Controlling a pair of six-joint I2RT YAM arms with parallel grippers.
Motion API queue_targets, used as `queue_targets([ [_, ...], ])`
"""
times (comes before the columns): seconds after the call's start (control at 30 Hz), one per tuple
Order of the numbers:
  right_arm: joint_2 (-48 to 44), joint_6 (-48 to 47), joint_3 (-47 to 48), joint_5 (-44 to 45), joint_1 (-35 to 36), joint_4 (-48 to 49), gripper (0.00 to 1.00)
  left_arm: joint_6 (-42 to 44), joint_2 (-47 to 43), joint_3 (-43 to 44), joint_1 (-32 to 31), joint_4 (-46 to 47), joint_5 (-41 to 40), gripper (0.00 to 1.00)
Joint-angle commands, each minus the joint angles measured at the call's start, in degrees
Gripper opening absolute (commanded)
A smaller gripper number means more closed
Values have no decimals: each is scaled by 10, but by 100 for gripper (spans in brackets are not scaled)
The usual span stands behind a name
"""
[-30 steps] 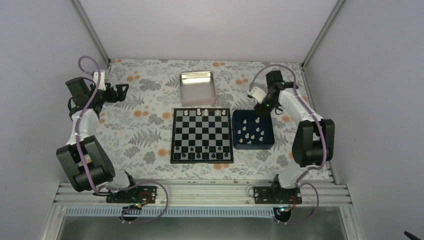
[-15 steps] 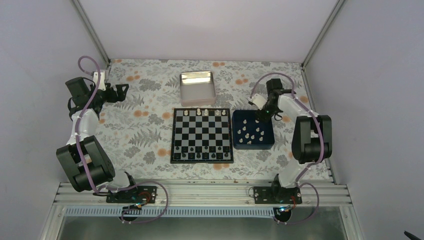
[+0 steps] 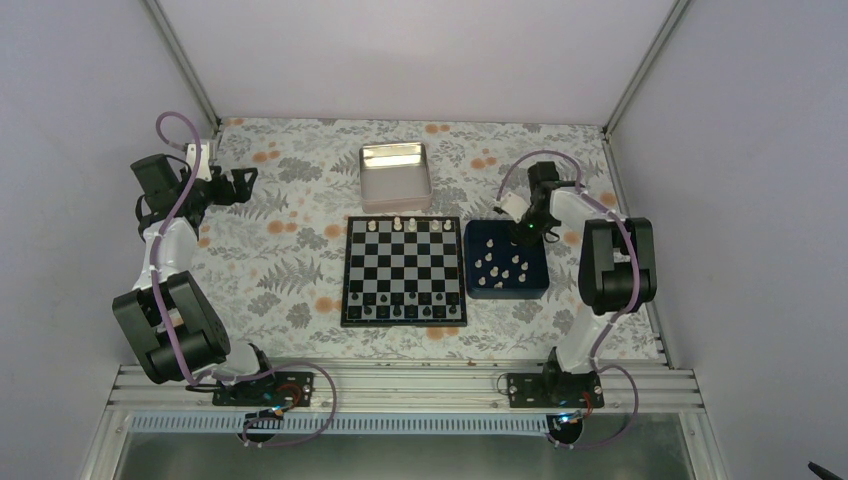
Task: Set up the chess pieces on the board
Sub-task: Pick up the chess piece from the storage box, then place the chess piece on the chessboard.
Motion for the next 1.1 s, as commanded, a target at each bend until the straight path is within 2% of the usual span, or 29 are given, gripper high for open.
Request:
queue_targets([
  [0.0, 4, 3, -2, -6, -6, 4, 19, 10, 4, -6, 4, 2, 15, 100],
  [0.13, -3, 3, 11, -9, -5, -13, 5, 10, 6, -6, 5, 2, 15, 100],
  [0.33, -35, 7, 47, -9, 16, -66, 4, 9, 3, -5, 4, 1, 18, 100],
  [0.57, -50, 25, 149, -21, 108, -138, 5, 9, 2, -5, 4, 2, 18, 100],
  [0.77, 21, 33, 290, -12, 191, -181, 6, 8, -2, -3, 4, 1, 16, 100],
  [1.07, 158, 25, 440, -20, 258, -216, 8, 8, -5, -4, 7, 0, 15, 100],
])
